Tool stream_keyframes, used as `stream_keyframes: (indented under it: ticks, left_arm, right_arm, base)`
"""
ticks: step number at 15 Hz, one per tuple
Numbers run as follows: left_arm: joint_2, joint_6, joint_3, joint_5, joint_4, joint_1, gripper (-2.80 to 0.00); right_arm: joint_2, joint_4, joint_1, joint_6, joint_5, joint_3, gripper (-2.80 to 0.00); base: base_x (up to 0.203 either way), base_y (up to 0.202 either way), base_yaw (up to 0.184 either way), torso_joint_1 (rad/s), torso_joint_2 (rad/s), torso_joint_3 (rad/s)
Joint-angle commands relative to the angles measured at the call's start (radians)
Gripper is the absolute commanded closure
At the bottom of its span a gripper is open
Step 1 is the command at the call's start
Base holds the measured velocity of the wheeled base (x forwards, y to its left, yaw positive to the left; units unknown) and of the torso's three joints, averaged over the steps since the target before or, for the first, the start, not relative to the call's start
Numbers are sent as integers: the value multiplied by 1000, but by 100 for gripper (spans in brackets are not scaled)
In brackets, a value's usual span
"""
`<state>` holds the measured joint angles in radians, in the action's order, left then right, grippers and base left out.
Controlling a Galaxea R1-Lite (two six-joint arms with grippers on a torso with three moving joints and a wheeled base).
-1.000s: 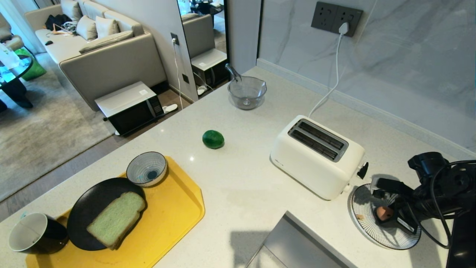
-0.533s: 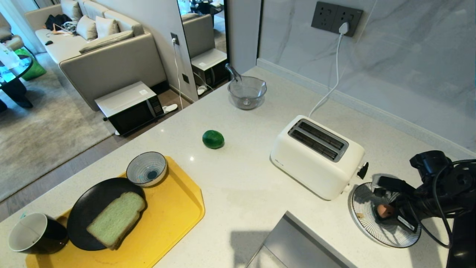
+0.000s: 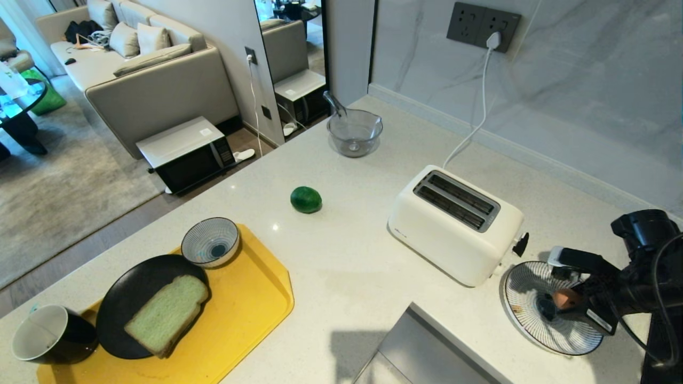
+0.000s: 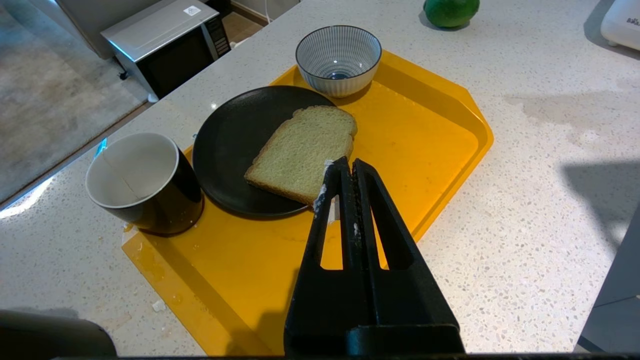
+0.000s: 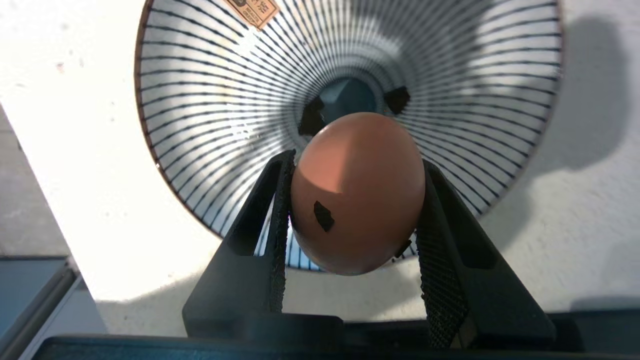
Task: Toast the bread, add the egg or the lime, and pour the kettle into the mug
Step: Pick up the egg, then put the egg in the bowl
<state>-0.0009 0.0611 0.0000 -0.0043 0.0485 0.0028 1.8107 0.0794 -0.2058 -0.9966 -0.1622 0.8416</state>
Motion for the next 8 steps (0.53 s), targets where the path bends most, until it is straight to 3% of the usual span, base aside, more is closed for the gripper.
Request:
stream_keyframes:
  ticks: [1, 4, 8]
  left_arm:
    - [-2, 0, 17, 0, 1, 0, 0]
    - [-2, 0, 17, 0, 1, 0, 0]
    - [-2, 0, 17, 0, 1, 0, 0]
  right_arm:
    - [-132, 3, -14, -5, -5, -42, 0]
    - [-299, 7, -56, 15, -27, -101, 0]
    - [-537, 80, -72, 240, -41, -116, 0]
  base:
    - [0, 0, 0, 0, 0, 0]
    - [0, 0, 0, 0, 0, 0]
    - [0, 0, 0, 0, 0, 0]
